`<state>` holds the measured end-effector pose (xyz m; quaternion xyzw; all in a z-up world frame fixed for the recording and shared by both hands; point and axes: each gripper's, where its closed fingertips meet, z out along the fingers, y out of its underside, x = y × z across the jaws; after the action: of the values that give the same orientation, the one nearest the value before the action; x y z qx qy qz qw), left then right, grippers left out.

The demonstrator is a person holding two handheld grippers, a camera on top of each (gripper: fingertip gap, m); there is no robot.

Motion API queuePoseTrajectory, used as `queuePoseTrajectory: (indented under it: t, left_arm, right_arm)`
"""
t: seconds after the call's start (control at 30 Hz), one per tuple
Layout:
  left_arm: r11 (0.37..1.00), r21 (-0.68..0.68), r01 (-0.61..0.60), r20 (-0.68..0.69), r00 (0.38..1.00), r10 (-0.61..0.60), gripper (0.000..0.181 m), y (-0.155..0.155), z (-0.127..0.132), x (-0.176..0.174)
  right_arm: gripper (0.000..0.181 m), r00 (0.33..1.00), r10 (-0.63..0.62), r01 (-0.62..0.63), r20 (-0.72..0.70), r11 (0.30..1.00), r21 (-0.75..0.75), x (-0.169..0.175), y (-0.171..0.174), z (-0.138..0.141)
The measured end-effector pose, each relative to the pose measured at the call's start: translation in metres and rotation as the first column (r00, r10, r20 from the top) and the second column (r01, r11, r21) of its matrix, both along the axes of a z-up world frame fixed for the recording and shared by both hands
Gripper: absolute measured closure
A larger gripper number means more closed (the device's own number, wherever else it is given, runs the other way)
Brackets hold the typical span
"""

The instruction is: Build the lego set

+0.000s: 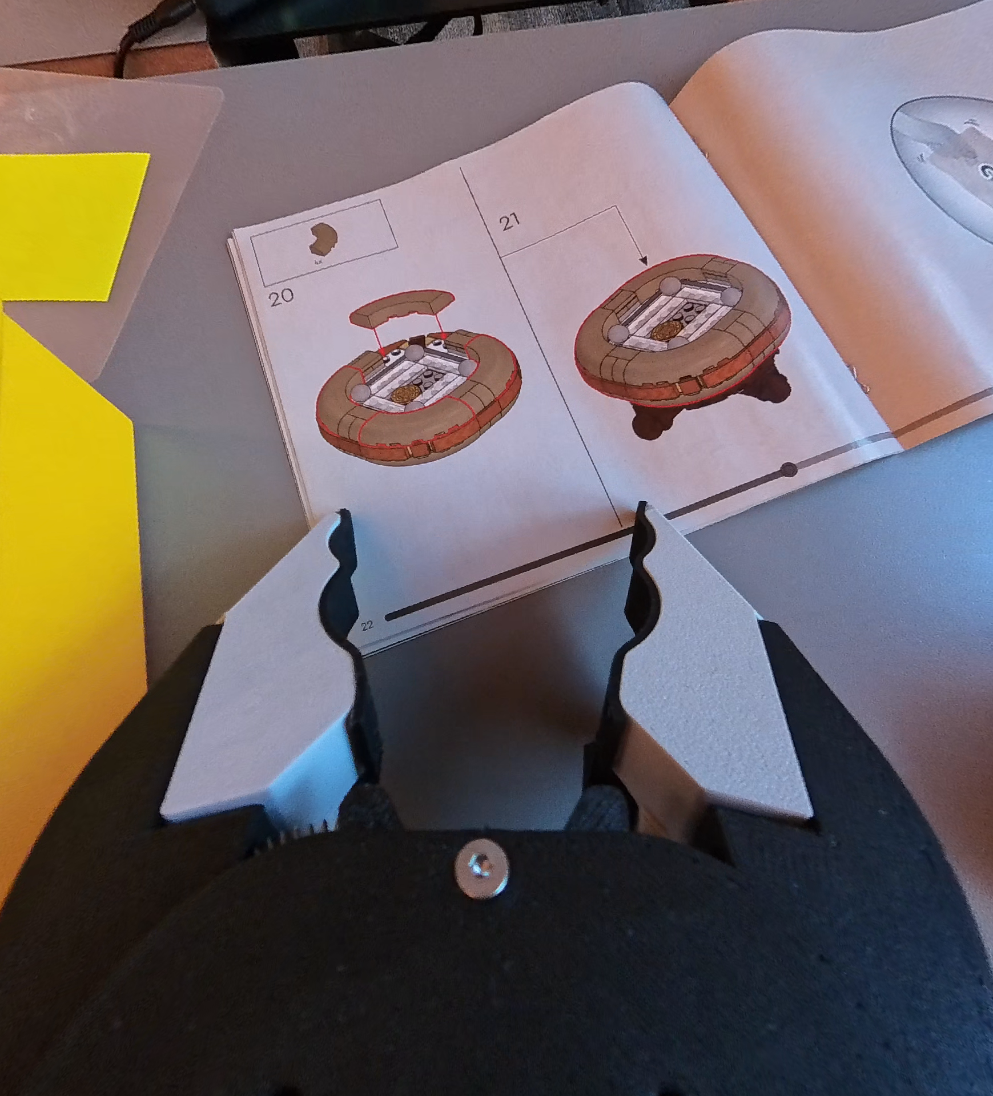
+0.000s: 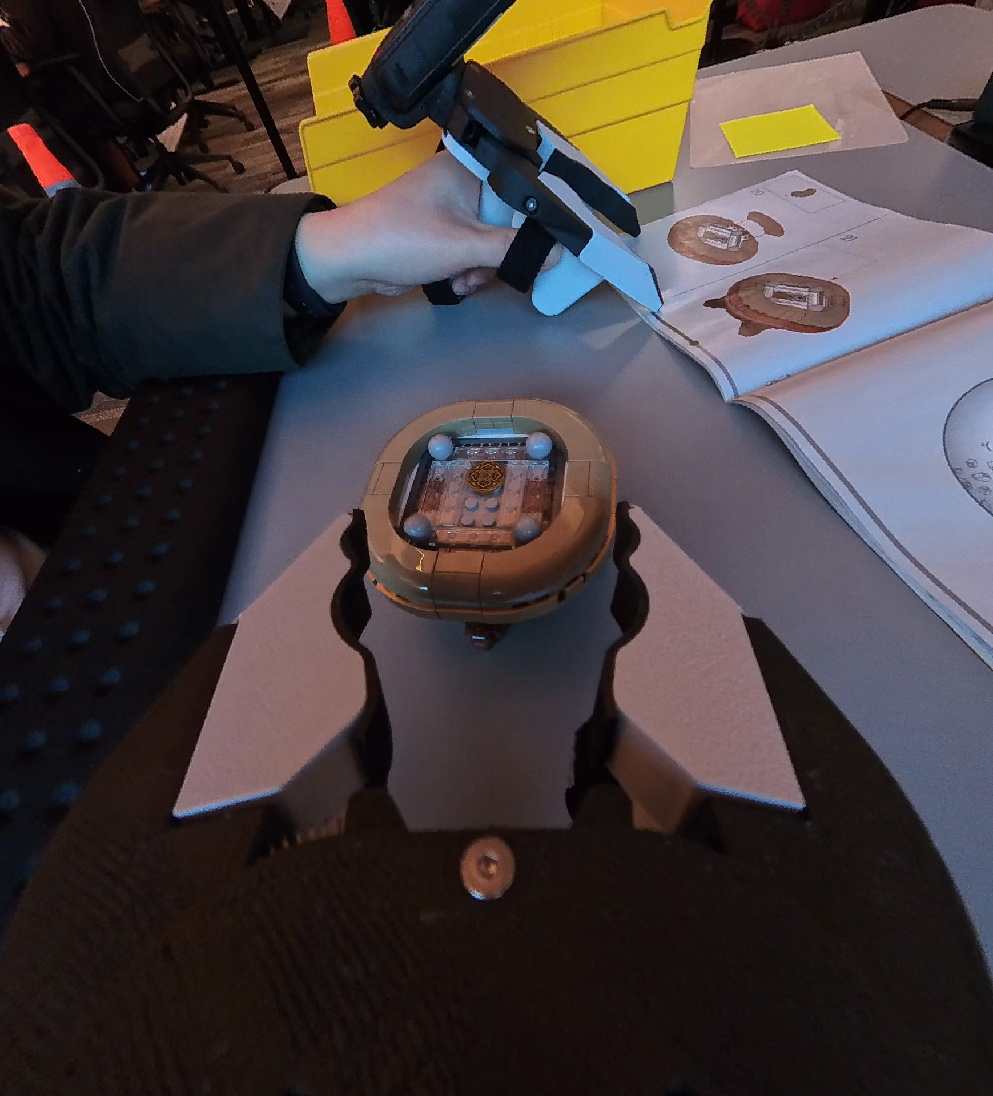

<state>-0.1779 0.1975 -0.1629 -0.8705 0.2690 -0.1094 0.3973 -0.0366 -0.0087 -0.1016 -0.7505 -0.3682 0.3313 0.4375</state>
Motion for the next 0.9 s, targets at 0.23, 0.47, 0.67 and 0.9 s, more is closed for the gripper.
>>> queuePoseTrajectory:
  t: [0.23, 0.47, 0.67, 0.9]
  left_arm:
    - [1.000, 0.003, 0.022, 0.001, 1.000, -0.022, 0.093, 0.000, 0.001, 0.003]
    - [0.998, 0.010, 0.061, 0.005, 0.998, -0.061, 0.109, -0.003, 0.002, 0.010]
    - [0.998, 0.014, 0.058, 0.008, 0.998, -0.058, 0.119, 0.000, 0.002, 0.010]
    - [0.993, 0.028, 0.117, -0.003, 0.993, -0.117, 0.149, -0.005, 0.003, 0.022]
  right_arm:
    - [0.100, 1.000, -0.012, 0.012, -0.006, 1.000, 0.005, 0.002, 0.003, 0.001]
    - [0.101, 1.000, -0.021, 0.021, -0.013, 1.000, 0.008, 0.004, 0.005, 0.002]
    - [0.101, 0.999, -0.029, 0.029, -0.024, 1.000, 0.012, 0.006, 0.007, 0.004]
    - [0.103, 0.998, -0.044, 0.045, -0.039, 0.999, 0.023, 0.009, 0.010, 0.008]
